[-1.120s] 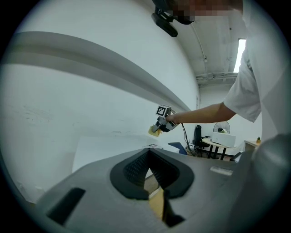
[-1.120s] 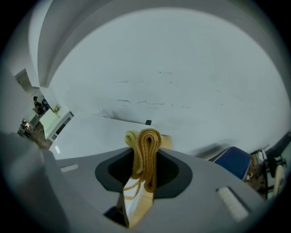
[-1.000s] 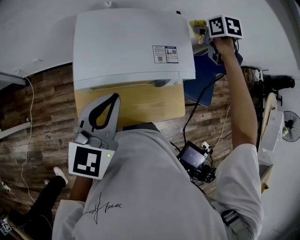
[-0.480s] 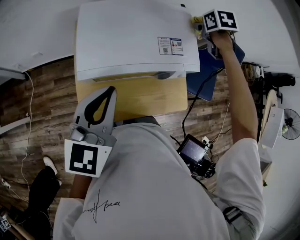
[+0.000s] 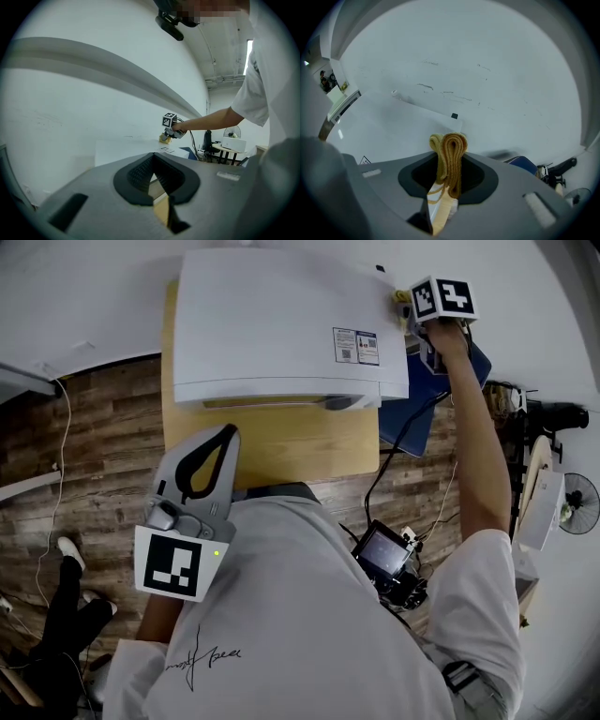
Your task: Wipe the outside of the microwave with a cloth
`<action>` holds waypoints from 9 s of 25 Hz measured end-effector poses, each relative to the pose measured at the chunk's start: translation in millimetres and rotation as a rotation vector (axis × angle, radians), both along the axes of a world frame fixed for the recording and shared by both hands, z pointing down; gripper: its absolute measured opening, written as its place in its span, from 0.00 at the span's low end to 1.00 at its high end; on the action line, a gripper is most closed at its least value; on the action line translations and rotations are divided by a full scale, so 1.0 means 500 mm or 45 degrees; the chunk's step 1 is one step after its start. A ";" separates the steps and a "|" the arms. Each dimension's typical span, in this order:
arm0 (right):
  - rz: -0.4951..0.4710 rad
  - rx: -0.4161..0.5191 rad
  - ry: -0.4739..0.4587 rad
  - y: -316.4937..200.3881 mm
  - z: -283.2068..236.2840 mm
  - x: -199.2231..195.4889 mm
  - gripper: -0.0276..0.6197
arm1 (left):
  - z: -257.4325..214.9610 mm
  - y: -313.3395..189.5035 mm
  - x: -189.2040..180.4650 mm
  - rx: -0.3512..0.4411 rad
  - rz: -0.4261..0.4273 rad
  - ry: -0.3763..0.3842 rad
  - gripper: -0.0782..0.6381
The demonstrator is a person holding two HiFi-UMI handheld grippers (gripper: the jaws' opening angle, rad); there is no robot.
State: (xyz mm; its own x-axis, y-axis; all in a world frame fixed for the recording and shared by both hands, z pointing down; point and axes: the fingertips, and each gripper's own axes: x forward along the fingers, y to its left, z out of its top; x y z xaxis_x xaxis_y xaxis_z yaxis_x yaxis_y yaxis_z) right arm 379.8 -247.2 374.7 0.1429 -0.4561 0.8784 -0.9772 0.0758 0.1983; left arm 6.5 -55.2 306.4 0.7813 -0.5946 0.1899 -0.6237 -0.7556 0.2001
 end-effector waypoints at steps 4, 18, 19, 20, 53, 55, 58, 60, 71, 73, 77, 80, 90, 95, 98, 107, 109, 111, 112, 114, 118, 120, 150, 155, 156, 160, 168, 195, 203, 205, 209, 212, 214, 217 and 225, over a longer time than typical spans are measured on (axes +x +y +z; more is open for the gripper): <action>-0.015 -0.006 -0.004 -0.005 -0.001 -0.020 0.23 | 0.001 0.001 -0.013 0.004 -0.007 0.000 0.10; -0.099 -0.030 -0.032 -0.031 0.000 -0.116 0.23 | -0.002 0.001 -0.044 0.025 -0.029 0.009 0.10; -0.104 -0.028 -0.038 -0.033 0.000 -0.122 0.23 | -0.002 0.001 -0.045 0.028 -0.031 0.010 0.10; -0.109 -0.027 -0.045 -0.035 0.000 -0.129 0.23 | -0.003 0.001 -0.047 0.033 -0.033 0.009 0.10; -0.384 -0.024 -0.228 -0.070 -0.003 -0.438 0.23 | -0.026 0.045 -0.101 0.090 -0.114 -0.008 0.10; -0.402 -0.024 -0.248 -0.073 -0.003 -0.457 0.23 | -0.028 0.047 -0.099 0.099 -0.111 -0.017 0.10; -0.442 -0.017 -0.254 -0.078 -0.005 -0.490 0.23 | -0.031 0.050 -0.101 0.106 -0.120 -0.024 0.10; -0.468 -0.011 -0.247 -0.084 -0.004 -0.514 0.23 | -0.031 0.051 -0.108 0.105 -0.139 -0.025 0.10; -0.578 -0.004 -0.272 -0.096 -0.009 -0.619 0.23 | -0.024 0.068 -0.144 0.077 -0.234 -0.035 0.10; -0.591 -0.003 -0.280 -0.098 -0.007 -0.637 0.23 | -0.019 0.069 -0.150 0.074 -0.242 -0.041 0.10; -0.614 -0.006 -0.286 -0.102 -0.008 -0.670 0.23 | -0.022 0.070 -0.157 0.075 -0.266 -0.044 0.10; -0.637 -0.005 -0.294 -0.101 -0.010 -0.695 0.23 | -0.025 0.074 -0.162 0.074 -0.283 -0.040 0.10; -0.742 -0.004 -0.325 -0.107 -0.004 -0.786 0.23 | -0.021 0.073 -0.179 0.076 -0.319 -0.060 0.10; -0.838 -0.023 -0.405 -0.095 -0.003 -0.858 0.23 | -0.022 0.069 -0.186 0.086 -0.341 -0.068 0.10; -0.920 -0.049 -0.593 -0.055 -0.025 -0.915 0.23 | -0.018 0.068 -0.180 0.081 -0.329 -0.080 0.10; -0.961 0.126 -0.655 -0.025 -0.161 -0.865 0.23 | -0.019 0.068 -0.134 0.091 -0.231 -0.079 0.10; -0.917 0.154 -0.648 -0.029 -0.174 -0.822 0.23 | -0.022 0.066 -0.117 0.100 -0.196 -0.077 0.10; -0.868 0.173 -0.644 -0.033 -0.180 -0.777 0.23 | -0.023 0.063 -0.103 0.103 -0.169 -0.070 0.10; -0.845 0.180 -0.642 -0.033 -0.182 -0.756 0.23 | -0.023 0.061 -0.096 0.101 -0.158 -0.067 0.10; -0.804 0.193 -0.632 -0.033 -0.184 -0.716 0.23 | -0.022 0.058 -0.085 0.097 -0.137 -0.060 0.10; -0.728 0.211 -0.592 -0.025 -0.185 -0.634 0.23 | -0.024 0.054 -0.056 0.096 -0.089 -0.050 0.10; -0.681 0.215 -0.568 -0.019 -0.182 -0.587 0.23 | -0.026 0.054 -0.038 0.096 -0.062 -0.037 0.10; -0.213 -0.010 0.139 0.073 -0.001 -0.021 0.23 | -0.001 0.017 0.082 0.020 0.067 -0.039 0.10; -0.158 0.004 0.058 0.075 -0.003 -0.039 0.23 | 0.001 0.020 0.072 0.021 0.068 -0.034 0.10; -0.158 0.001 0.059 0.075 -0.003 -0.044 0.23 | 0.000 0.021 0.070 0.022 0.070 -0.032 0.10; -0.176 -0.008 0.063 0.071 -0.003 -0.071 0.23 | -0.004 0.021 0.061 0.037 0.080 -0.031 0.10; -0.235 -0.013 0.045 0.064 -0.002 -0.147 0.23 | -0.009 0.027 0.029 0.049 0.055 -0.023 0.10; -0.554 -0.032 -0.218 -0.008 -0.002 -0.506 0.23 | -0.016 0.017 -0.075 0.070 -0.075 -0.005 0.10; -0.686 -0.049 -0.256 -0.030 0.000 -0.624 0.23 | -0.010 0.008 -0.119 0.060 -0.162 -0.008 0.10; -0.717 -0.055 -0.266 -0.034 0.000 -0.652 0.23 | -0.010 0.006 -0.131 0.058 -0.186 -0.010 0.10; -0.774 -0.064 -0.284 -0.040 0.005 -0.705 0.23 | -0.005 0.005 -0.155 0.055 -0.229 -0.020 0.10; -0.819 -0.069 -0.282 -0.043 0.007 -0.741 0.23 | -0.002 0.008 -0.172 0.035 -0.279 -0.003 0.10; -0.845 -0.070 -0.285 -0.042 0.005 -0.762 0.23 | 0.000 0.015 -0.181 0.020 -0.309 0.007 0.10; -0.882 -0.067 -0.286 -0.040 0.004 -0.792 0.23 | 0.005 0.026 -0.185 0.014 -0.328 0.000 0.10; -1.009 -0.098 -0.386 -0.012 0.004 -0.888 0.23 | -0.004 0.035 -0.193 0.038 -0.374 -0.026 0.10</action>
State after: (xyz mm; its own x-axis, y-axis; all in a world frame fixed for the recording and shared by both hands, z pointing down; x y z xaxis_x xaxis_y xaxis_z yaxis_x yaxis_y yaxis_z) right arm -64.3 -253.0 376.6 -0.4397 -0.2596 0.8598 -0.6400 0.7622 -0.0972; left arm -90.2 -37.7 304.6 0.5713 -0.8001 0.1829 -0.8201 -0.5476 0.1660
